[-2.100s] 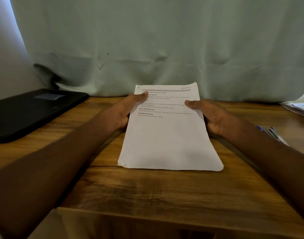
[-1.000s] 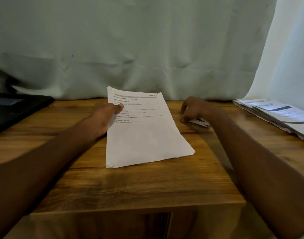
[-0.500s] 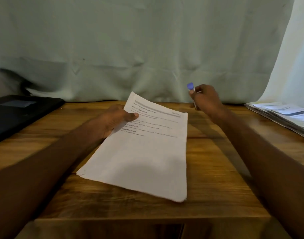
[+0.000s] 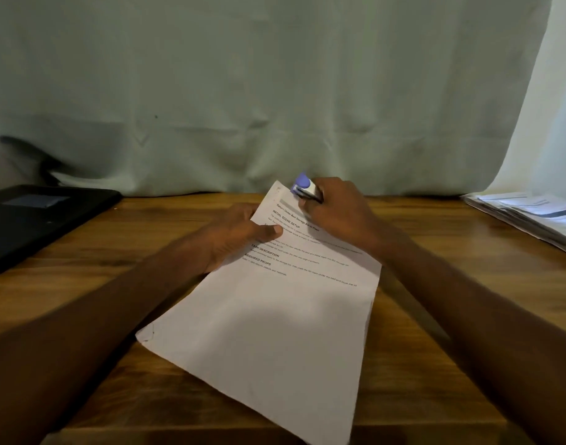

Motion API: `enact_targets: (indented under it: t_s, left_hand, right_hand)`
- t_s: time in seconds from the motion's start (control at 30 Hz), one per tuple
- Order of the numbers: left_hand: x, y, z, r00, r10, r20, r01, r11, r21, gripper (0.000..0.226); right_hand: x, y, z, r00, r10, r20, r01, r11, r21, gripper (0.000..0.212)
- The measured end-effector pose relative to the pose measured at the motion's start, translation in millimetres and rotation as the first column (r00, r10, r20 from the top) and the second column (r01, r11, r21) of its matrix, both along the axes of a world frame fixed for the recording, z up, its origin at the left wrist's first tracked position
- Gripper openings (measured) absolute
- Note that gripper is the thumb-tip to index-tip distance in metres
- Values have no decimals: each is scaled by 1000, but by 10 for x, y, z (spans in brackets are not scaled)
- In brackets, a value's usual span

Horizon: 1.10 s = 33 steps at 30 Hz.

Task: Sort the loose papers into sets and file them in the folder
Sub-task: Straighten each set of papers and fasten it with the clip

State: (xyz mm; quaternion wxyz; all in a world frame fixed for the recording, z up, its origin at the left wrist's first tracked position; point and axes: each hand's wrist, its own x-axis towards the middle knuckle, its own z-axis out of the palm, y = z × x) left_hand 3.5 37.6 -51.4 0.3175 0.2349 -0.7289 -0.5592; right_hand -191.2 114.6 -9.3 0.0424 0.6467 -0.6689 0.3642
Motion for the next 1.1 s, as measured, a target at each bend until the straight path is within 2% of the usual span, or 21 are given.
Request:
enact_targets:
  t_s: [0.13,0.33,0.47,0.6,0.73,1.0,1.07,1.1]
  left_hand:
    - [6,29,3,1000,10,-6,-10,1000,-17,33]
    - [1,20,1,1000,-10,-13,11,1000,8,45]
    - [0,36,16,1000,5,-1,-5,999,32,34]
    - [29,97,117,990,136,19,-137,989,57,26]
    - [69,80,150,964,264,-38,-261,962,81,24]
    - [70,73,96,954,295,-44,-293,955,43,19]
    - [67,52,76,939,339,-54,-340,940,-8,16]
    - [70,36,72,930,363,-56,-364,931,-27,14]
  right_hand:
    - [87,10,-42,998,27,-55,-26,1000,16,21]
    - [100,-15,-48,995,37,89,-37,999,5,26]
    - [98,-56,-67,986,48,160,-50,999,14,15]
    - [105,-7,-46,963,92,252,-108,993,50,14]
    - [119,-20,-54,960,98,261,-122,990,75,21]
    - [151,-59,-137,976,117,184,-135,987,89,18]
    - [153,-76,-154,965,127,229,-142,988,53,5]
    - [157,-78,-149,944,140,298,-157,987,31,3]
